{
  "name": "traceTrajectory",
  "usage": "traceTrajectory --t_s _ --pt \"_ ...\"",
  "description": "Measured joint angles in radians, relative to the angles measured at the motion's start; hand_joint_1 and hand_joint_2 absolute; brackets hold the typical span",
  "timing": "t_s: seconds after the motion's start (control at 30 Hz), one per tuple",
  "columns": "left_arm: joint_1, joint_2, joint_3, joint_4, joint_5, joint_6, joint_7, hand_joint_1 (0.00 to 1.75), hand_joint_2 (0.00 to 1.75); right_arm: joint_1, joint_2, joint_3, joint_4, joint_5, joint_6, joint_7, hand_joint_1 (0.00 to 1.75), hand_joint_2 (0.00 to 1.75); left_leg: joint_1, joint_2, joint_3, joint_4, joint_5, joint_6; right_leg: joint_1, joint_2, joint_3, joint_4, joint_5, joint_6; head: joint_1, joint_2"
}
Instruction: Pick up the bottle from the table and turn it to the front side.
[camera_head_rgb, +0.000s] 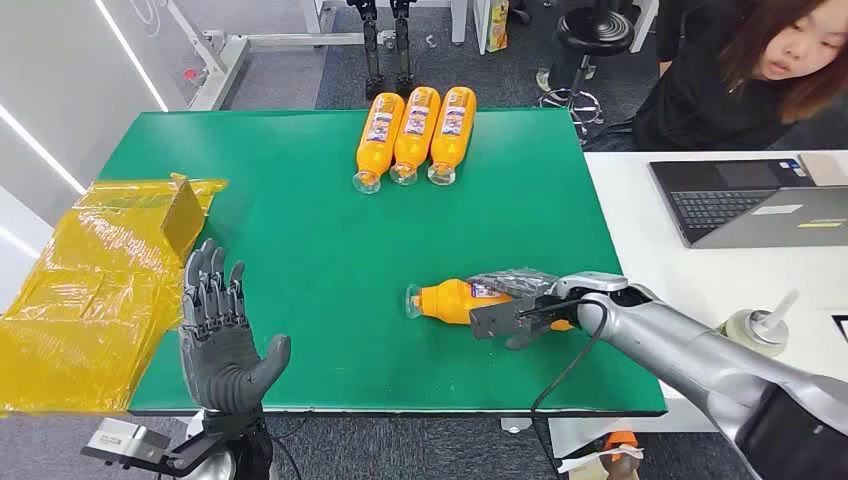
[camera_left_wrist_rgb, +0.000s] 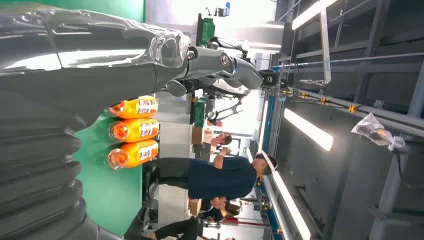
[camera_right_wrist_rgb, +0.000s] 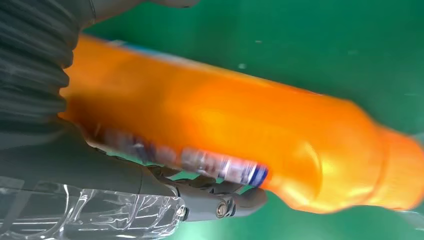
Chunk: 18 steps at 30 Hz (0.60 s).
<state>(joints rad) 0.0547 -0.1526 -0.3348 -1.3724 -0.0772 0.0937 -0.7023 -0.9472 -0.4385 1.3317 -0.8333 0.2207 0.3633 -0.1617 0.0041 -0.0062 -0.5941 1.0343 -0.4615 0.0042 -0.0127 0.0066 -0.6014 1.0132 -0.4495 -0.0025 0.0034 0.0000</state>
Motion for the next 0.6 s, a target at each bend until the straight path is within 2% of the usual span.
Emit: traceTrajectory --t_s 0.17,0.2,0.3,0.33,0.47,0.6 --pt "-0.001 0.000 0.006 0.002 0.001 -0.001 0.000 0.00 1.75 0.030 -0.029 0.014 0.005 0.002 -0.033 0.001 0.00 1.75 0.000 0.000 0.001 0.000 0.000 0.000 0.000 0.000 0.001 0.000 0.000 0.000 0.000 0.000" --pt "-0.001 0.001 0.007 0.003 0.000 -0.004 0.000 0.00 1.75 0.037 -0.036 0.014 0.005 0.003 -0.043 0.002 0.12 1.75 0.000 0.000 0.001 0.000 0.000 0.000 0.000 0.000 0.001 0.000 0.000 0.000 0.000 0.000" --pt "0.001 0.002 0.011 0.004 -0.001 -0.016 0.000 0.00 1.75 0.069 -0.060 0.005 -0.002 0.017 -0.080 0.007 1.43 1.75 0.000 0.001 0.004 0.000 0.000 0.001 0.000 0.000 0.004 -0.001 0.000 0.000 0.000 0.000" --pt "0.001 0.002 0.012 0.004 -0.001 -0.021 0.000 0.00 1.75 0.082 -0.067 -0.001 -0.007 0.025 -0.094 0.006 1.75 1.75 0.000 0.000 0.004 0.000 -0.001 0.001 0.000 0.000 0.005 -0.001 0.000 0.000 0.000 0.000" --pt "-0.008 0.003 0.014 0.011 -0.003 -0.030 0.000 0.00 1.75 0.119 -0.079 -0.028 -0.027 0.069 -0.139 0.000 1.75 1.75 0.000 0.001 0.006 0.000 -0.001 0.001 0.001 0.000 0.007 -0.001 0.000 0.001 0.000 0.000" --pt "-0.019 0.003 0.014 0.021 -0.004 -0.030 0.000 0.00 1.75 0.132 -0.083 -0.045 -0.034 0.082 -0.144 -0.003 1.75 1.75 0.000 0.001 0.007 0.000 0.000 0.002 0.000 0.000 0.008 -0.002 0.001 0.002 0.000 0.000"
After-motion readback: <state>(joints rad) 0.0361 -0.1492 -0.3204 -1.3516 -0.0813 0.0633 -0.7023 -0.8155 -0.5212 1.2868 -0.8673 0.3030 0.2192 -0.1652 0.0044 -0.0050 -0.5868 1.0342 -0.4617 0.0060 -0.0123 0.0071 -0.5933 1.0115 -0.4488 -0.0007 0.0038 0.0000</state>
